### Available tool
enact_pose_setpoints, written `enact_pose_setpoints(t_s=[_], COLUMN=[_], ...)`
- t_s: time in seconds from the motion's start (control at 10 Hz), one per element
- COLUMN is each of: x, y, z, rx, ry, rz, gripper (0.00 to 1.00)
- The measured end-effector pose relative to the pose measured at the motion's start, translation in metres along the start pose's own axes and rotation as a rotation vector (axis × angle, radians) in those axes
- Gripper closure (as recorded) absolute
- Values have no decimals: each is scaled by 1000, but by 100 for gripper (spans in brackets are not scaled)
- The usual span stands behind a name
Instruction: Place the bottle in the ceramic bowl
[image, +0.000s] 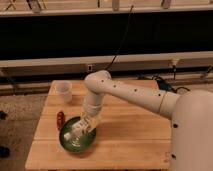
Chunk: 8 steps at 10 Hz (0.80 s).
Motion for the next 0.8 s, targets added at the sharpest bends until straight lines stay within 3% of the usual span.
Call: enact_pose_setpoints(t_s=[0.5,0.6,0.7,0.8], x=[-2,-1,-4,-4], y=[5,10,8,5], z=[-23,-30,-33,-28], rx=[39,32,34,29], ry=[-25,-22,-21,-20], rz=[-19,-17,-21,-28], gripper=[20,20,22,32])
